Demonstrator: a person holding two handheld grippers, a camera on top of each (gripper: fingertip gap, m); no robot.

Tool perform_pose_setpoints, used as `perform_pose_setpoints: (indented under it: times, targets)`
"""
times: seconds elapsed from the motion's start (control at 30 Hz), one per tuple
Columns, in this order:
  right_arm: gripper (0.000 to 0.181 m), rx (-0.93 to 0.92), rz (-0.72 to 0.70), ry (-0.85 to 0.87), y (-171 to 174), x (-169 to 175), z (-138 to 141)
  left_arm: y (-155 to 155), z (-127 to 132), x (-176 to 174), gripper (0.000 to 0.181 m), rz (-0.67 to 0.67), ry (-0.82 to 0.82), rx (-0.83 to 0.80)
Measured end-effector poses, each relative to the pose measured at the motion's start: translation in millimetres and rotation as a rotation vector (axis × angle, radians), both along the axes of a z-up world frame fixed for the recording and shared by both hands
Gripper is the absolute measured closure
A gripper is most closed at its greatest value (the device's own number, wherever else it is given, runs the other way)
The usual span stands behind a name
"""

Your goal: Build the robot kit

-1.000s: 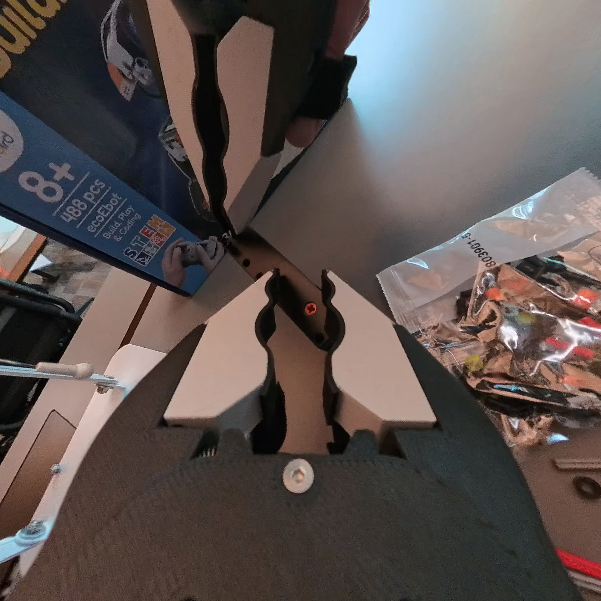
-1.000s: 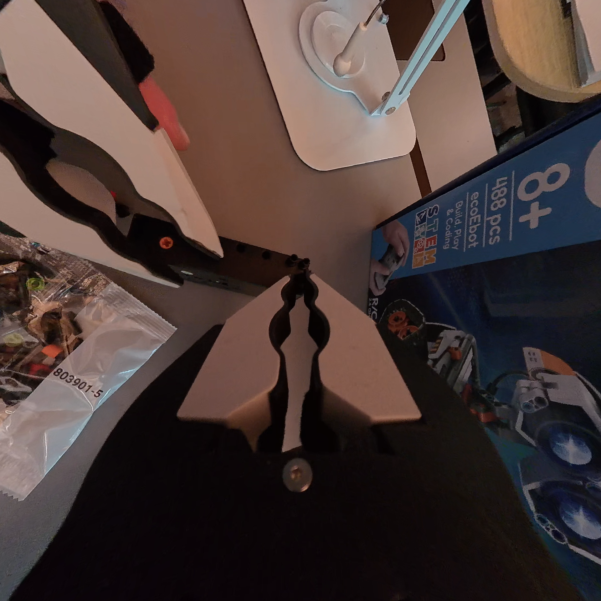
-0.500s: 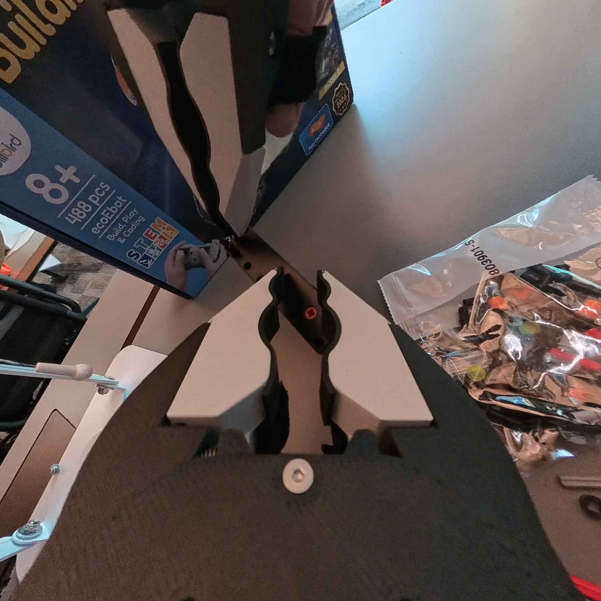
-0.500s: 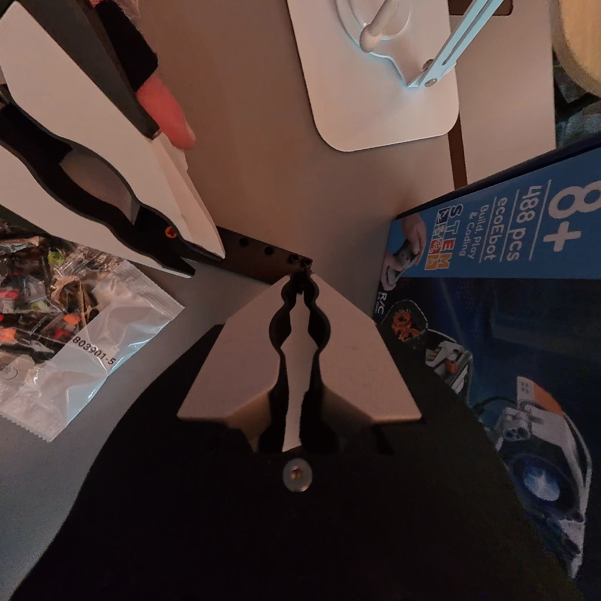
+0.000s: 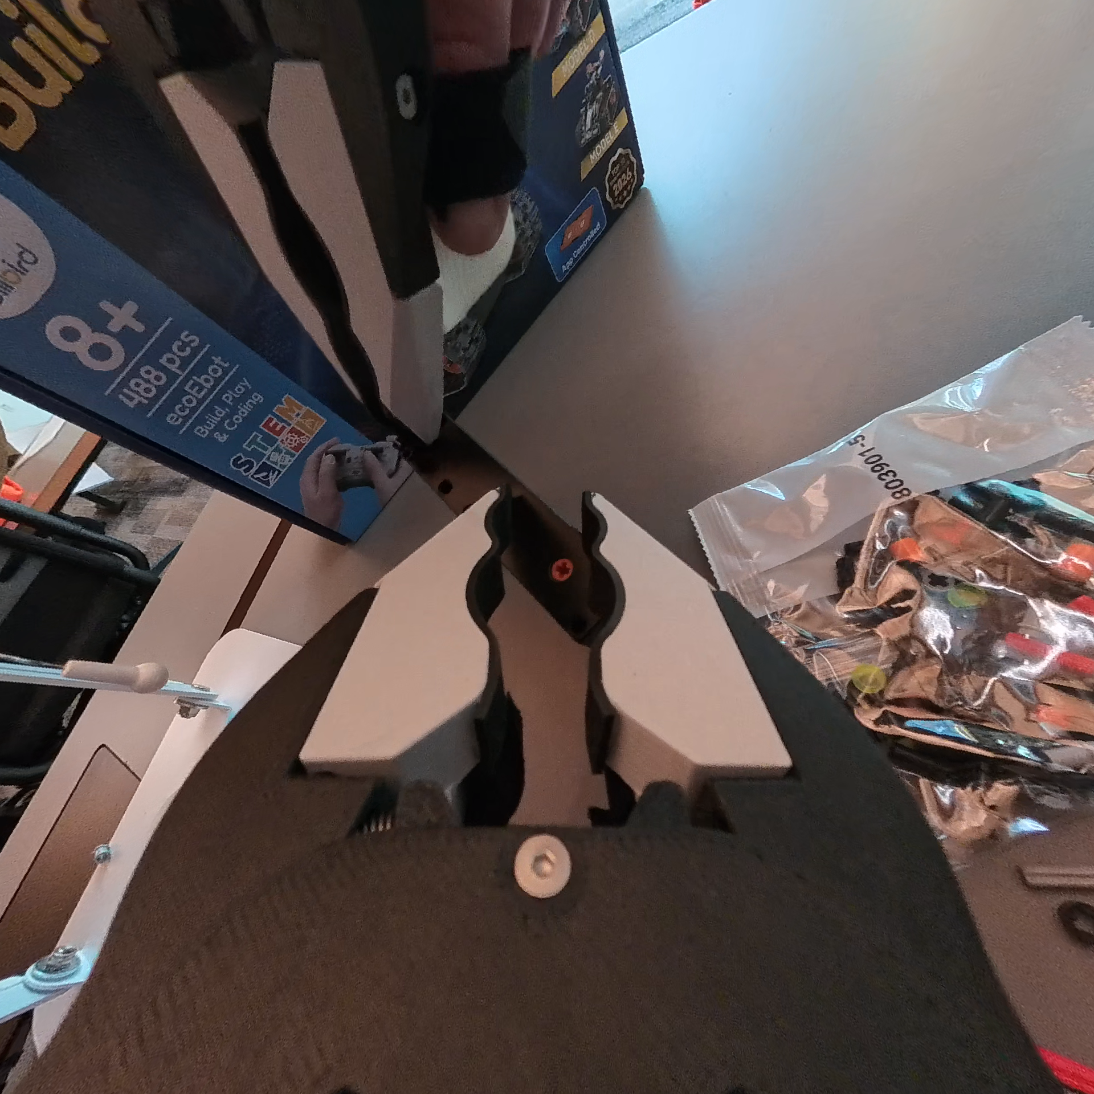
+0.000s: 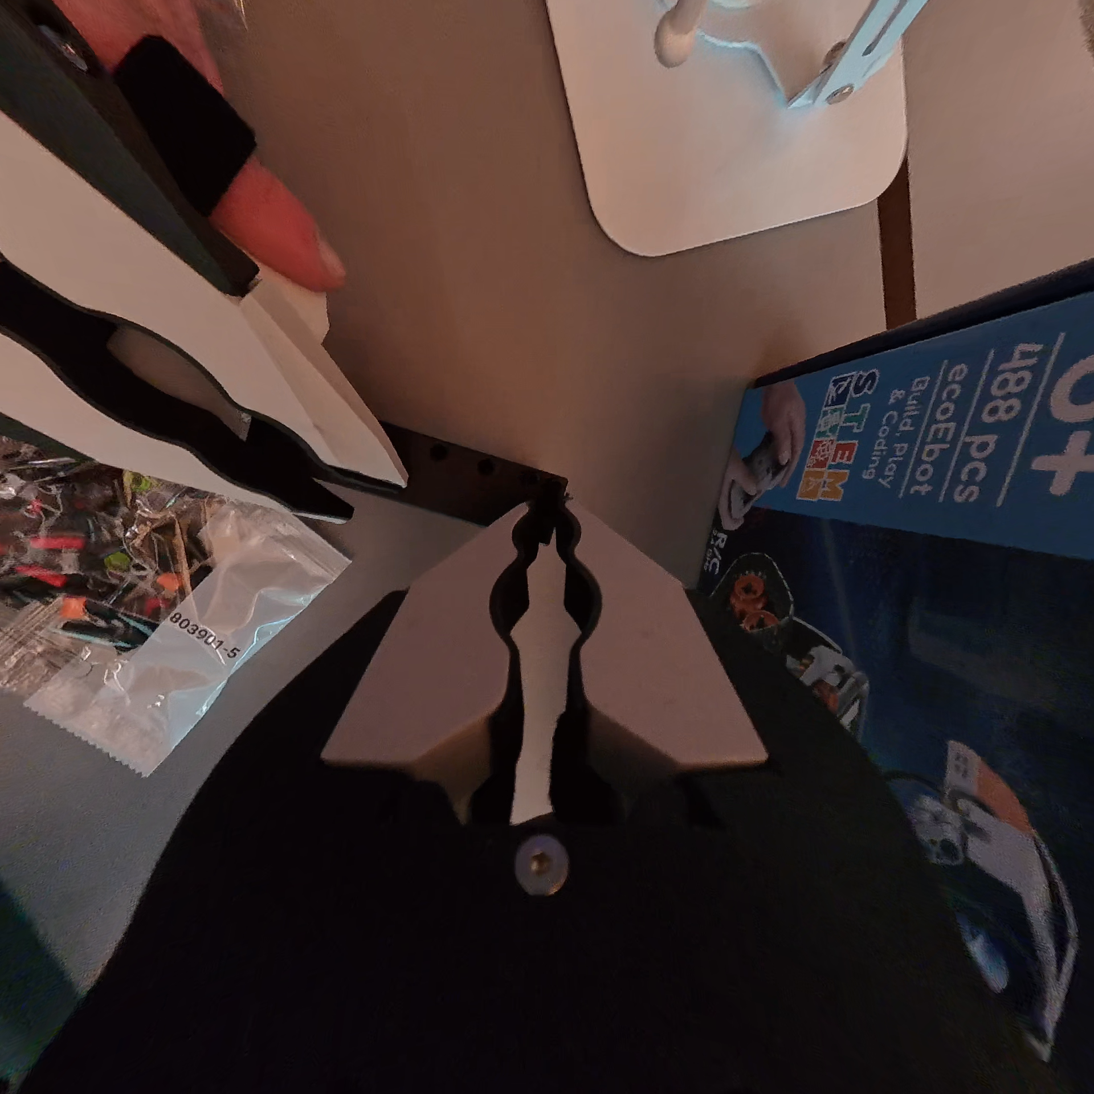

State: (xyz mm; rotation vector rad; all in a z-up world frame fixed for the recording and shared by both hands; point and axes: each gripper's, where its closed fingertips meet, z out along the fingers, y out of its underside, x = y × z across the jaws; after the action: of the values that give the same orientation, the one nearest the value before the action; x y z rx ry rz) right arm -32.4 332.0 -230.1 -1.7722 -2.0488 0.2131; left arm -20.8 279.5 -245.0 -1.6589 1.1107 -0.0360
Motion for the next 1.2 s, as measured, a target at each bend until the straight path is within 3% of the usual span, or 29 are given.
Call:
perform_pose_setpoints:
  times: [0.07, 0.13, 0.63, 0.9, 1.07, 1.2]
  targets:
    - [0.17, 0.006, -0.03, 0.063, 2.4, 1.0, 7.1, -0.9, -0.1, 0.7, 0.16, -0.003, 0.004, 0.002]
    - [0.177, 0.0, -0.029, 0.11, 0.9, 2.2, 13.5, -1.1, -0.3, 1.3, 0.159, -0.004, 0.005, 0.0]
    - [0.181, 0.039, -0.025, 0.045, 1.2, 4.0, 7.3, -3.2, -0.8, 2.9, 0.158, -0.011, 0.015, -0.008]
    - [0.181, 0.126, -0.077, 0.178, -9.7, 11.7, 41.5, -7.5, 10.4, 3.1, 0.156, -0.034, -0.051, -0.049]
    - [0.181, 0.099, -0.037, 0.295, -63.4, 19.1, 64.5, -10.9, 38.6, -17.5, 0.156, -0.03, -0.095, -0.071]
    - [0.176, 0.005, 0.039, 0.347, -122.9, 12.5, 54.6, -15.9, 55.5, -39.0, 0.156, -0.008, -0.079, -0.069]
